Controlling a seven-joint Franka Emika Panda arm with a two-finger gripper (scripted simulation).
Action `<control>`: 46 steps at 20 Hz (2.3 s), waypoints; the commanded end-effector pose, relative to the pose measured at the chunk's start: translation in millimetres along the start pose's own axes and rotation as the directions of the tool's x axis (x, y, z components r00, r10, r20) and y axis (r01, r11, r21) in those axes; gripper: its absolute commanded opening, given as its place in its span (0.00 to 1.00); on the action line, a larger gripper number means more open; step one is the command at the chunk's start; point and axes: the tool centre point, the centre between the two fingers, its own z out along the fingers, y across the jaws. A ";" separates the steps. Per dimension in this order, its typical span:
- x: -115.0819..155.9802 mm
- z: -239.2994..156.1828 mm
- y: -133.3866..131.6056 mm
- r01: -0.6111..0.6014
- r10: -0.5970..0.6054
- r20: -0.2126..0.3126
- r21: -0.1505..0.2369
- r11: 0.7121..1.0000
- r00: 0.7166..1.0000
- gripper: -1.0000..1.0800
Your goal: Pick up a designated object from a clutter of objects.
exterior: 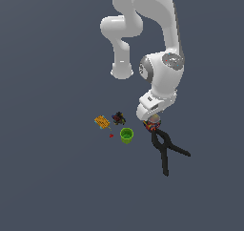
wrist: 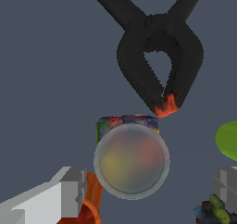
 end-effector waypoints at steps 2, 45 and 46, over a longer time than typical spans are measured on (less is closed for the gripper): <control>-1.2 6.7 -7.6 0.021 -0.021 -0.002 0.003 1.000 1.000 0.96; 0.8 31.9 9.9 0.025 -0.025 -0.002 0.003 1.000 1.000 0.00; 1.4 26.8 13.6 0.025 -0.025 -0.002 0.004 1.000 1.000 0.00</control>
